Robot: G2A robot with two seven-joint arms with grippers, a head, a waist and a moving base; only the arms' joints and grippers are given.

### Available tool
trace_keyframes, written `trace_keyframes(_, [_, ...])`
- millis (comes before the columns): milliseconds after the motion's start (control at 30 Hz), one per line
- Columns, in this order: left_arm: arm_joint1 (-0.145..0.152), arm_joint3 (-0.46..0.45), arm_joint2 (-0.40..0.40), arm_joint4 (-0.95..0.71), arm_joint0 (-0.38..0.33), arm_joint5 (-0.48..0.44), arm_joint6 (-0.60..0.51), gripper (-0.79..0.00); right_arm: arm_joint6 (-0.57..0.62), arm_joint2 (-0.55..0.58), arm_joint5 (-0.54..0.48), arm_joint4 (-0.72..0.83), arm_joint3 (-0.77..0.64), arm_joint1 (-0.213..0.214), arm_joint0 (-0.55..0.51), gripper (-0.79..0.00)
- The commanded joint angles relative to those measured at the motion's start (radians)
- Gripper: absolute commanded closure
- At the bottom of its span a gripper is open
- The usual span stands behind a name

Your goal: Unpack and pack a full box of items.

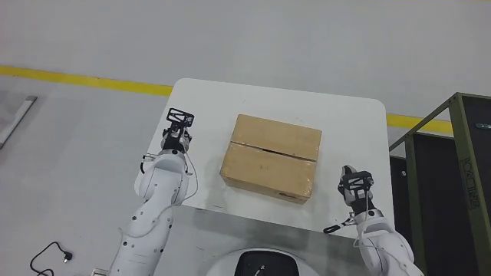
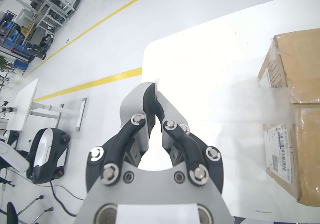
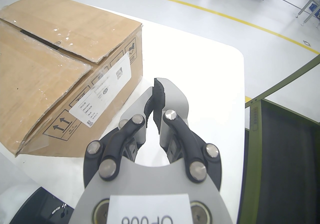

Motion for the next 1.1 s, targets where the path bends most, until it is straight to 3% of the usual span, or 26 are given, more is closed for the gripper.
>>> trace_keyframes(0, [-0.001, 0.014, -0.001, -0.005, -0.001, 0.006, 0.003, -0.286, -0.002, 0.001, 0.003, -0.001, -0.003, 0.000, -0.003, 0.000])
trace_keyframes(33, [-0.001, 0.022, -0.001, -0.004, -0.003, 0.007, 0.000, -0.566, -0.003, 0.002, 0.003, -0.001, -0.005, 0.000, -0.004, 0.000])
trace_keyframes(67, [-0.001, 0.030, -0.002, -0.007, -0.007, 0.008, -0.008, -0.785, -0.004, 0.002, 0.003, 0.000, -0.006, 0.000, -0.006, 0.000])
trace_keyframes(700, [0.010, 0.065, -0.100, 0.011, 0.000, 0.055, -0.016, -0.785, -0.003, 0.002, 0.002, -0.005, -0.021, -0.002, -0.022, 0.000])
trace_keyframes(1067, [0.006, 0.067, -0.148, -0.164, 0.000, 0.076, 0.004, -0.785, -0.004, 0.000, 0.003, -0.007, -0.026, -0.003, -0.024, 0.000])
